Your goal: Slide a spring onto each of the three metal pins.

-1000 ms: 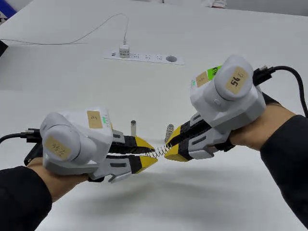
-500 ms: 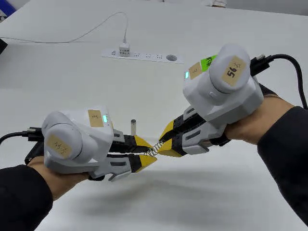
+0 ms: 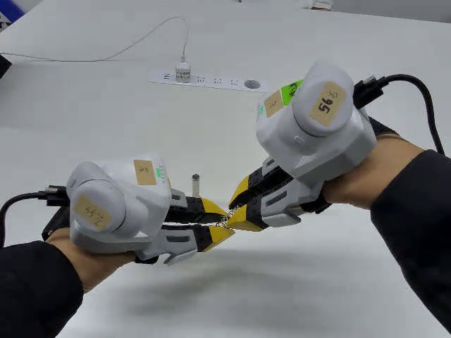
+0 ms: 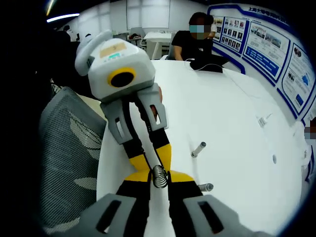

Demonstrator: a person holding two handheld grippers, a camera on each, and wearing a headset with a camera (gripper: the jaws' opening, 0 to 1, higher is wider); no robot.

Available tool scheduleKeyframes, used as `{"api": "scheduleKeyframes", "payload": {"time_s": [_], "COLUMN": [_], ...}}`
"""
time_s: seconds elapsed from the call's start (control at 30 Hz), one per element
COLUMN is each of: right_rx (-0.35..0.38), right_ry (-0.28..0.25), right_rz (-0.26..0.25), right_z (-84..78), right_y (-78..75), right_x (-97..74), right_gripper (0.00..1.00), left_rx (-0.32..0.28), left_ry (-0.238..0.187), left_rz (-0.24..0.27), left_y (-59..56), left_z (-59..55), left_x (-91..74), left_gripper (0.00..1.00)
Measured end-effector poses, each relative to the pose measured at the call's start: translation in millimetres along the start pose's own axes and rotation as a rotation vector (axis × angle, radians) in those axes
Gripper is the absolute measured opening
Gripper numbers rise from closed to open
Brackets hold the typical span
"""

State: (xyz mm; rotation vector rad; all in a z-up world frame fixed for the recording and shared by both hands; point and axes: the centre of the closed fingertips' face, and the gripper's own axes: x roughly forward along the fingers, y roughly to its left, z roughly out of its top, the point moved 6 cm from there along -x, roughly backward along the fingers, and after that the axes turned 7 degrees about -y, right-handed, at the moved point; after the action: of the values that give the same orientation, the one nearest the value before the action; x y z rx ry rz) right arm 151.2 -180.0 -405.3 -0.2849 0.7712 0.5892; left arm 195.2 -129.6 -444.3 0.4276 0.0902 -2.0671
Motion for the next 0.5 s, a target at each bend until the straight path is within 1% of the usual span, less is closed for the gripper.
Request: {"api": "scheduleKeyframes", "payload": {"time_s": [0.27, 0.33, 0.5], "right_rx": [0.022, 0.024, 0.019], "right_ry": [-0.001, -0.002, 0.005], "right_rz": [-0.003, 0.000, 0.006], "right_z": [-4.2, -4.1, -2.3], "right_y": [-2.0, -1.8, -1.7], "right_x": [0.3, 1.6, 2.9], "right_gripper": [0.14, 0.14, 0.13], "left_rx": [-0.017, -0.022, -0.025], "left_ry": [-0.012, -0.021, -0.023], "left_rz": [0.008, 0.008, 0.010], "left_y": [0.6, 0.2, 0.0], "left_z": [0.6, 2.3, 2.2], "left_x": [-1.5, -1.2, -0.1], "left_gripper": [0.10, 0.10, 0.10]}}
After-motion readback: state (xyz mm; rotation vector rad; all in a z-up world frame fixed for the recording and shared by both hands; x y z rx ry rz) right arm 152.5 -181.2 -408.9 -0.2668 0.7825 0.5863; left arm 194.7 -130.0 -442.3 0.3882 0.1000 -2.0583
